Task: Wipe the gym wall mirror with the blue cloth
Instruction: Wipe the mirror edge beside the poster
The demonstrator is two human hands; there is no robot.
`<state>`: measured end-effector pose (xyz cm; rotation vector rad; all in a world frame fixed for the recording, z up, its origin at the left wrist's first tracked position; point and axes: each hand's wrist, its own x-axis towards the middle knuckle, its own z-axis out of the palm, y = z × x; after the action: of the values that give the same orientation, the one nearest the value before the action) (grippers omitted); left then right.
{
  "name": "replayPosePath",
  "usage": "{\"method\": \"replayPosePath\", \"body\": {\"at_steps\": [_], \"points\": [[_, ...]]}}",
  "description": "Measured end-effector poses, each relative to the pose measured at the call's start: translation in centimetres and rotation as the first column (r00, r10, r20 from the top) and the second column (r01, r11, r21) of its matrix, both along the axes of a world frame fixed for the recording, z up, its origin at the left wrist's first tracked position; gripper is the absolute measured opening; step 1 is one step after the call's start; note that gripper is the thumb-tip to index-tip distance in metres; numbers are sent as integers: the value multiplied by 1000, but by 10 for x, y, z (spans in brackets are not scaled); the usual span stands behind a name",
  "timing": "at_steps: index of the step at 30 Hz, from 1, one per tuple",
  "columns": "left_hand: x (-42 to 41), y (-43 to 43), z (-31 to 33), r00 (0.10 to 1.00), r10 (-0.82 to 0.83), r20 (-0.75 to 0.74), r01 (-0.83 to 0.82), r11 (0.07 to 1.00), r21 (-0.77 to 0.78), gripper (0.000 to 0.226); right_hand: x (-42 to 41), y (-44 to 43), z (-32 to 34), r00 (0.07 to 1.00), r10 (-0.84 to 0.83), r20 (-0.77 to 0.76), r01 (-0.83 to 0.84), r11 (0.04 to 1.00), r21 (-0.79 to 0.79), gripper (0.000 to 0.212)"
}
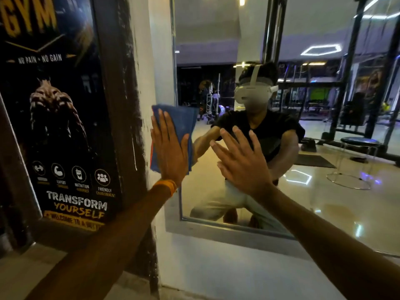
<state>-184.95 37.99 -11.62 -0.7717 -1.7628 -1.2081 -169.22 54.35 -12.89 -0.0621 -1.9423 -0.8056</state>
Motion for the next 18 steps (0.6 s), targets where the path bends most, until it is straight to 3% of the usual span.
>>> {"method": "replayPosePath", "body": {"at_steps": [3, 5, 11, 13, 18], "points": [[9, -9, -60, 1000, -6, 24, 7, 999, -37, 80, -2, 4, -5, 1000, 13, -4, -13, 1000, 25, 58], [9, -14, -68, 1000, -20, 16, 21, 999, -41, 81, -2, 5, -4, 1000, 21, -16, -21, 999, 37, 57], [-6, 0, 55, 996, -39, -74, 45, 996, 80, 81, -5, 8, -7, 999, 54, -8, -53, 998, 26, 58], [-7, 2, 66, 997, -4, -83, 12, 995, 97, 79, -7, 7, -6, 999, 53, -12, -53, 998, 24, 58], [17, -15, -43, 1000, -12, -22, 11, 999, -42, 68, -5, 7, -6, 997, 67, -29, -66, 997, 38, 57]]}}
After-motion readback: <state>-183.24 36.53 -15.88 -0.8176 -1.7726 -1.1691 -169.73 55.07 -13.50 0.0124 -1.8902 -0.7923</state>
